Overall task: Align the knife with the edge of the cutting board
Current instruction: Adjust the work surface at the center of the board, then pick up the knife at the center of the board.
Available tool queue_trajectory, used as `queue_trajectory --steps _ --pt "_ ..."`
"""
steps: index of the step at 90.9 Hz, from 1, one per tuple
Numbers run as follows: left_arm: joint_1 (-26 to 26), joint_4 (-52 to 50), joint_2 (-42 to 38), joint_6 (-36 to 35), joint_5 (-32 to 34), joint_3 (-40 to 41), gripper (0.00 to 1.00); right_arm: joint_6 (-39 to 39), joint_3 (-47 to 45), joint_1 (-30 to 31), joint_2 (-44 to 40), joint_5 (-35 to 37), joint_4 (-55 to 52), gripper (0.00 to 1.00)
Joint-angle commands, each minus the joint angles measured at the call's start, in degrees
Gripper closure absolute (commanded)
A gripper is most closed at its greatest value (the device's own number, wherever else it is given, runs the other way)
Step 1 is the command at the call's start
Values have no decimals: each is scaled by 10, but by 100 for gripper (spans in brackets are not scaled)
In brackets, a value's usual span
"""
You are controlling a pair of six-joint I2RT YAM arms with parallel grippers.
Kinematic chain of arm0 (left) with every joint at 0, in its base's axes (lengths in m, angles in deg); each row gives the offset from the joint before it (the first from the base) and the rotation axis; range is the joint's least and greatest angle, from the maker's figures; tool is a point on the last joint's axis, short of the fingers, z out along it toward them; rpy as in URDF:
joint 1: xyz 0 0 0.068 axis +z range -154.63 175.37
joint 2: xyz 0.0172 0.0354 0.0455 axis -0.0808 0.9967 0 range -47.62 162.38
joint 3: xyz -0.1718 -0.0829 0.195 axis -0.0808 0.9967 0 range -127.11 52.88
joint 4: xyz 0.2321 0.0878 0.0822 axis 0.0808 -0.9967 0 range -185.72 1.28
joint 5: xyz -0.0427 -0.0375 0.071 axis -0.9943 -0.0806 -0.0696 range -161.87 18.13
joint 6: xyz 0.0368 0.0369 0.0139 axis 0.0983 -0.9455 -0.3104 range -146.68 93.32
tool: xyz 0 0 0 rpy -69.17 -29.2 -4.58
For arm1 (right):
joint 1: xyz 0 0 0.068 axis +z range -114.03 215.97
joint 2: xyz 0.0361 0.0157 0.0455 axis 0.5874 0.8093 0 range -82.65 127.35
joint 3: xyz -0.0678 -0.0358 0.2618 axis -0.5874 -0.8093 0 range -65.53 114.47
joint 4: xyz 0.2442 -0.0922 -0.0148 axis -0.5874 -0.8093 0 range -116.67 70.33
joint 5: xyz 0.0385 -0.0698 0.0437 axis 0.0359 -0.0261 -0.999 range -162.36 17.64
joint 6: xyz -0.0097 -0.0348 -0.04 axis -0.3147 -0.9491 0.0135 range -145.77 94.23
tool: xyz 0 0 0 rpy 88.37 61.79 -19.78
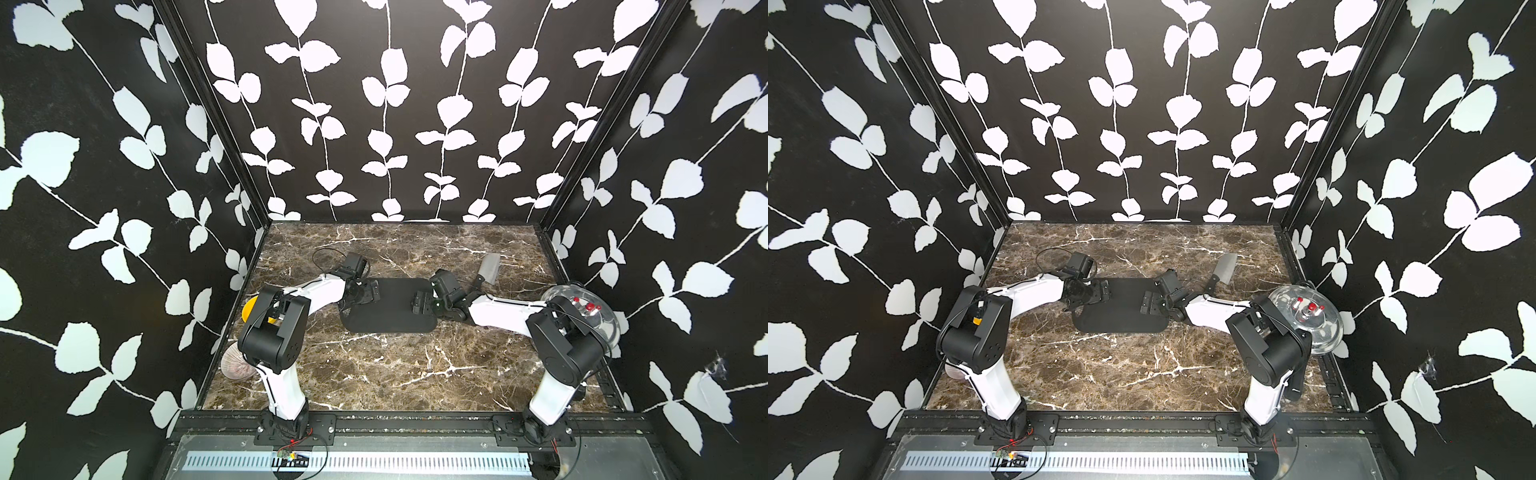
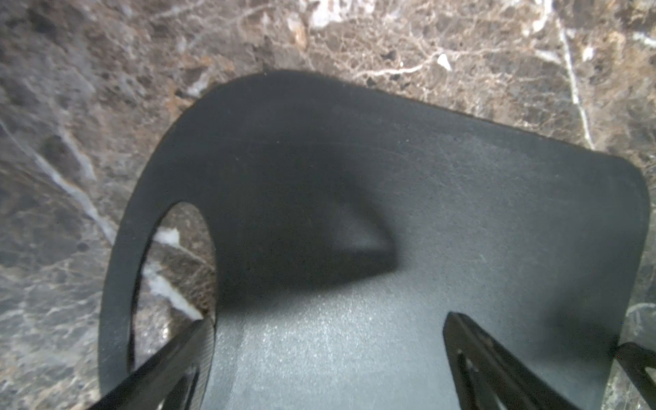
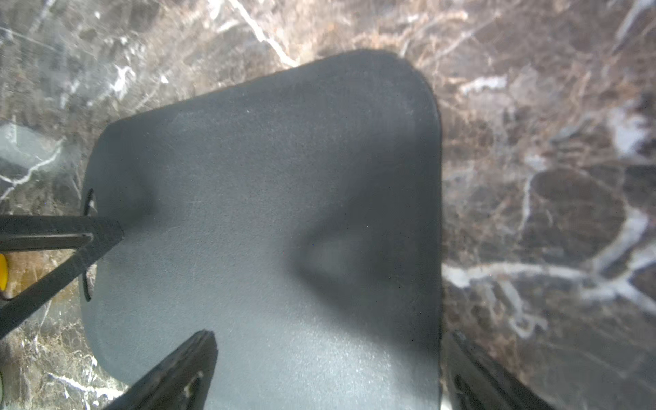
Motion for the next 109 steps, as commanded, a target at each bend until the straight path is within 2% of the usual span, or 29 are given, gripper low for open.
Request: queue_trajectory --steps 1,11,31,41,57,61,70,80,109 --pt "-12 -44 -13 -1 -16 -23 2 -7 57 4 -2 6 -114 1" --pt "-9 -70 -32 -13 8 -58 2 -34 113 -14 1 12 -198 0" --pt "-2 -125 -62 -39 29 -120 2 -11 97 -62 -70 58 -180 1" --pt "-1 -126 -90 -45 39 -112 1 -4 85 -98 -92 69 -169 1" --pt "5 -119 -141 -38 55 -69 2 -37 89 -161 -90 76 -178 1" --pt "6 -118 -153 -37 58 -59 2 -41 98 -179 -79 65 -188 5" --pt "6 -117 -184 -36 66 -39 2 -49 129 -209 -38 57 -210 23" --pt "7 -118 -210 -37 76 -23 2 -47 152 -225 1 63 -216 39" --pt "9 -131 -250 -29 86 5 2 -31 234 -240 112 111 -246 40"
